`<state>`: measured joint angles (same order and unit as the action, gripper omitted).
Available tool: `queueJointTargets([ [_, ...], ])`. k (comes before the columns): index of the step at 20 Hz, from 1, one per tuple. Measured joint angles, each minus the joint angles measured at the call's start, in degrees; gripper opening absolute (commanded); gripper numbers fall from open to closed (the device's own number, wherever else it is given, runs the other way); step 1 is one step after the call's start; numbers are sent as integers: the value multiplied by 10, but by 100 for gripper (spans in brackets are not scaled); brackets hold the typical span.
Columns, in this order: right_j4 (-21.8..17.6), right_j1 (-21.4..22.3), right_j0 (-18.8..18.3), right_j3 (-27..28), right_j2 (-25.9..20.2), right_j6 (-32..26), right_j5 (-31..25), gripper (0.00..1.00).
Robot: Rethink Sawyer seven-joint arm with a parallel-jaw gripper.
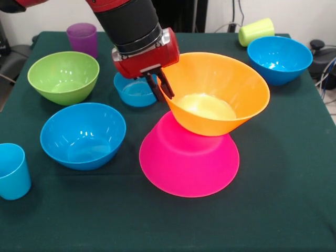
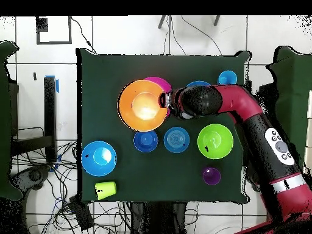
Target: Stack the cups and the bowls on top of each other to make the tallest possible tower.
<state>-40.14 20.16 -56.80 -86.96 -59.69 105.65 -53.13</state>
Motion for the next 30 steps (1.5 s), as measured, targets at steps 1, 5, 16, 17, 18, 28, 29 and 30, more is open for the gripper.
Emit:
queueJointTargets([
  [1,0,-4,-1,0,0,0,0,0],
  [5,0,-11,-3,1,0,0,0,0],
  [16,12,-27,-7,7,0,-8,0,0],
  [17,12,-27,-7,7,-1,-9,0,0],
  [18,12,-27,-7,7,0,-12,0,0],
  [28,14,-28,-7,10,0,-33,0,0],
  [29,14,-28,-7,10,0,-34,0,0],
  [30,14,-28,-7,11,0,-35,0,0],
])
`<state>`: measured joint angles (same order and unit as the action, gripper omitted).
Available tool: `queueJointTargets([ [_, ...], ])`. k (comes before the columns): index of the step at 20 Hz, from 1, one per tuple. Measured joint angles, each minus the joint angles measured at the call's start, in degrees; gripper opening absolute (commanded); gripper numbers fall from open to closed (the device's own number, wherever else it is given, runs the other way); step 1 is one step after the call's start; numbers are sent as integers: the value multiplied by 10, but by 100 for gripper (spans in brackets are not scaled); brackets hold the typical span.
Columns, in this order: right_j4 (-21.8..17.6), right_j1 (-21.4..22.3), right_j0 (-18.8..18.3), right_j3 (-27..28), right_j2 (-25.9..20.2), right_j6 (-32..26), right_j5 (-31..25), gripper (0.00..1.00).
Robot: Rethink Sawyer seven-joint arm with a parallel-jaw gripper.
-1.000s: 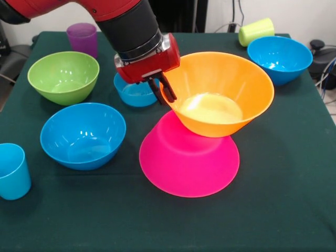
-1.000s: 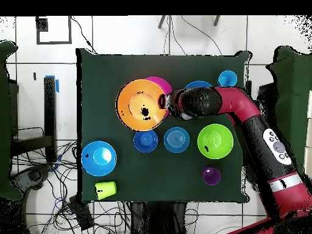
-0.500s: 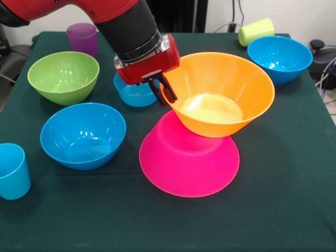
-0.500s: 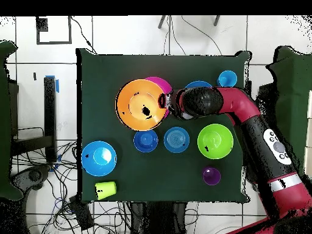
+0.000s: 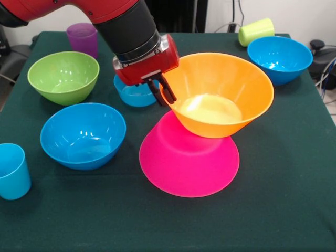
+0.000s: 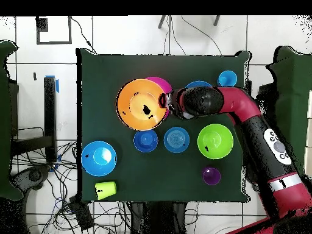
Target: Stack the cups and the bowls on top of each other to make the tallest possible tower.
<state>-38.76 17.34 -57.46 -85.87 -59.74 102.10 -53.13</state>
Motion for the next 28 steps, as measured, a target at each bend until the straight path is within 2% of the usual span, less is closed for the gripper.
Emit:
queueJointTargets([
  [10,4,-2,0,17,0,-23,0,0],
  [16,12,-20,-3,33,0,-40,0,0],
  [28,24,-25,-6,33,0,-43,0,0],
])
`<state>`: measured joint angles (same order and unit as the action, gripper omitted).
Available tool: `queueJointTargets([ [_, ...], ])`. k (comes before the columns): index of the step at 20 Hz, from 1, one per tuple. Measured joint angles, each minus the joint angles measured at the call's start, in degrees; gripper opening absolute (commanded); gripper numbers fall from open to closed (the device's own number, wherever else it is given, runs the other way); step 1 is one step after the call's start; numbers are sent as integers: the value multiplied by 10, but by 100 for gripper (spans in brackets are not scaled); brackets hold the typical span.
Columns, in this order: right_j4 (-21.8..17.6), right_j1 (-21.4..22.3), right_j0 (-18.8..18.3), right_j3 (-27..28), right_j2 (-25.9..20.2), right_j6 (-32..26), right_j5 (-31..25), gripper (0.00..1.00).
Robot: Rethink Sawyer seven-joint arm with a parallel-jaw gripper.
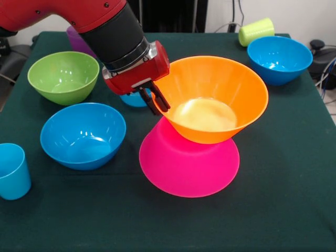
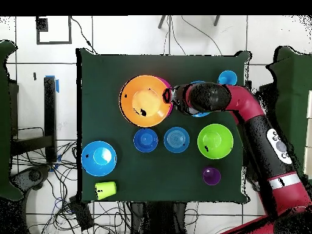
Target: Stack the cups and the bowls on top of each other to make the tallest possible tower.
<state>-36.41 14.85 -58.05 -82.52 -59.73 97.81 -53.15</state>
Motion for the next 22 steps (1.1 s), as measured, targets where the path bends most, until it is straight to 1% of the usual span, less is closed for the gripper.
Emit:
queueJointTargets([
  [4,0,0,0,0,0,0,0,0],
  [5,0,-1,-1,0,0,0,0,100],
  [22,0,-7,-3,0,0,0,0,100],
])
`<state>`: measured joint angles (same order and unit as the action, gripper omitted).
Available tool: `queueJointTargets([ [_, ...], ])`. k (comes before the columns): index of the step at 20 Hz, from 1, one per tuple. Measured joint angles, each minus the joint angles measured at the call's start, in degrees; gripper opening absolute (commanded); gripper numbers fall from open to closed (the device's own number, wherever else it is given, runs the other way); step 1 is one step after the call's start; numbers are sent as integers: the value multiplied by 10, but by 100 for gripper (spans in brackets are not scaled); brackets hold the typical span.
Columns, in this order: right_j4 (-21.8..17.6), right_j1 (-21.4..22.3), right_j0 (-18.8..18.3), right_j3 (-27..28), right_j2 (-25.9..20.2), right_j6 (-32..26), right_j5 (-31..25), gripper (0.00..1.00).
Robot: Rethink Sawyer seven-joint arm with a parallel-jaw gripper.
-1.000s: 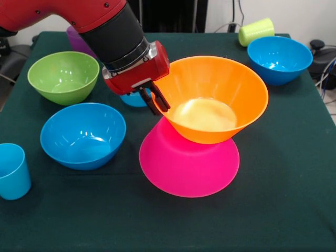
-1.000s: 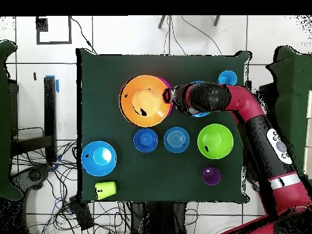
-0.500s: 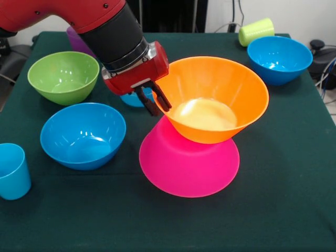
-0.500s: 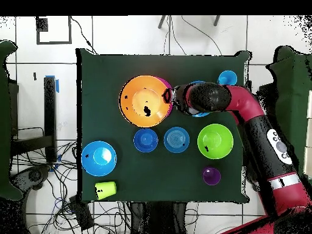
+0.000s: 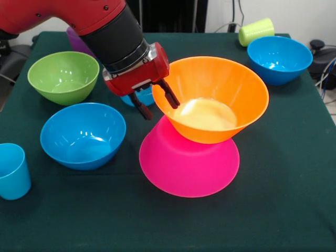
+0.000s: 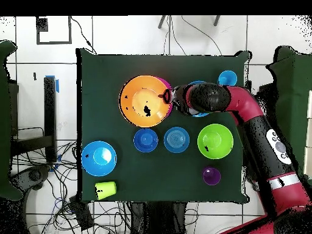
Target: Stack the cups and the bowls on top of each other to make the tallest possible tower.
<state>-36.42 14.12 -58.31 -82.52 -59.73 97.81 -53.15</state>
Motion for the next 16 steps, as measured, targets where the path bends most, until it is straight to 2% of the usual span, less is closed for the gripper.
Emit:
queueJointTargets([
  [16,4,-1,-19,-2,0,0,0,100],
])
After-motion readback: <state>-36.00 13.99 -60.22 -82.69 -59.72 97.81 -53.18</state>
